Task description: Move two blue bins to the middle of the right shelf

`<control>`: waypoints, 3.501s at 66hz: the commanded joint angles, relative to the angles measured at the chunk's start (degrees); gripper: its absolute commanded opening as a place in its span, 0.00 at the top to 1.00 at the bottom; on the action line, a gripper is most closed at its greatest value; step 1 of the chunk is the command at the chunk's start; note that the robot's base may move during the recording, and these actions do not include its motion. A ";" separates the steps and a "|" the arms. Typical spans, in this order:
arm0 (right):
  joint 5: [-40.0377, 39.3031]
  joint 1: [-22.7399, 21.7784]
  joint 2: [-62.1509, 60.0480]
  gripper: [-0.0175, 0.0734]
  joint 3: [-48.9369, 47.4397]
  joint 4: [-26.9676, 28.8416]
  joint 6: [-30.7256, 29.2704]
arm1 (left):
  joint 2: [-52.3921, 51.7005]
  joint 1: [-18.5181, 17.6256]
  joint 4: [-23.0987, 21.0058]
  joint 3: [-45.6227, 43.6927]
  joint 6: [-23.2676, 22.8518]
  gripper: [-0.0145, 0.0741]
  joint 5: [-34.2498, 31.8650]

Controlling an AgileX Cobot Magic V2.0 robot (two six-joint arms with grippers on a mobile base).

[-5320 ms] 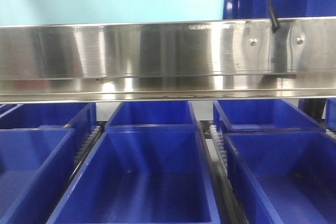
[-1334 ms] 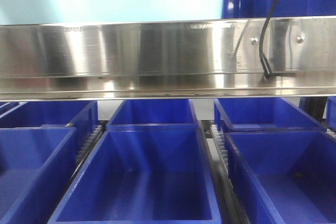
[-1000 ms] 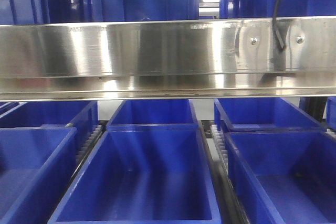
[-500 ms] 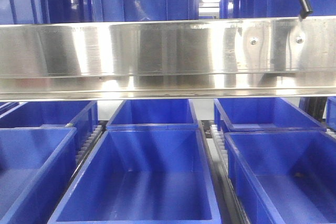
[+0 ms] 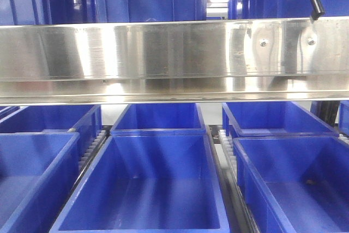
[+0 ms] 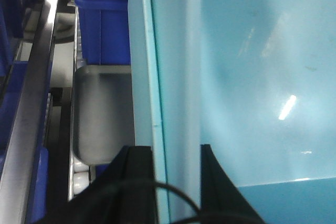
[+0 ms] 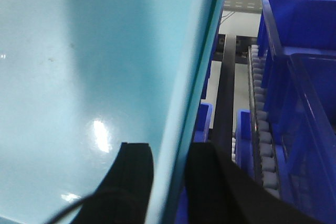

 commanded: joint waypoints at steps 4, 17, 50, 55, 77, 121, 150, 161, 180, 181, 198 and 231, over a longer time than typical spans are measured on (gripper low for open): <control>-5.22 0.32 -0.76 0.98 -0.14 0.15 -0.41 | -1.56 -0.78 -5.86 -1.26 -0.16 0.96 -6.96; -5.22 0.32 -0.76 0.98 -0.14 0.15 -0.41 | -1.56 -0.78 -5.86 -1.26 -0.16 0.96 -6.96; -5.22 0.32 -0.76 0.98 -0.14 0.15 -0.41 | -1.56 -0.78 -5.86 -1.26 -0.16 0.96 -6.96; -5.22 0.32 -0.76 0.98 -0.14 0.15 -0.41 | -1.56 -0.78 -5.86 -1.26 -0.16 0.96 -6.96; -5.22 0.32 -0.76 0.98 -0.14 0.15 -0.41 | -1.44 -0.78 -5.86 -1.26 -0.16 0.96 -6.94; -5.22 0.32 -0.76 0.98 -0.14 0.15 -0.41 | -1.08 -0.78 -5.86 -1.26 -0.16 0.96 -8.07; -5.50 0.32 -0.76 0.98 -0.14 0.15 -0.41 | -0.73 -0.78 -5.86 -1.26 -0.16 0.96 -8.17; -5.50 0.32 -0.76 0.98 -0.14 0.15 -0.41 | -0.73 -0.78 -5.86 -1.26 -0.16 0.96 -8.17; -5.59 0.32 -0.76 0.98 -0.14 0.15 -0.41 | -0.73 -0.78 -5.86 -1.26 -0.16 0.96 -8.17; -5.59 0.32 -0.76 0.98 -0.14 0.15 -0.41 | -0.73 -0.78 -5.86 -1.26 -0.16 0.96 -8.17; -5.59 0.32 -0.76 0.98 -0.14 0.15 -0.41 | -0.73 -0.78 -5.86 -1.26 -0.16 0.96 -8.17; -5.59 0.32 -0.76 0.98 -0.14 0.15 -0.41 | -0.73 -0.78 -5.86 -1.26 -0.16 0.96 -8.17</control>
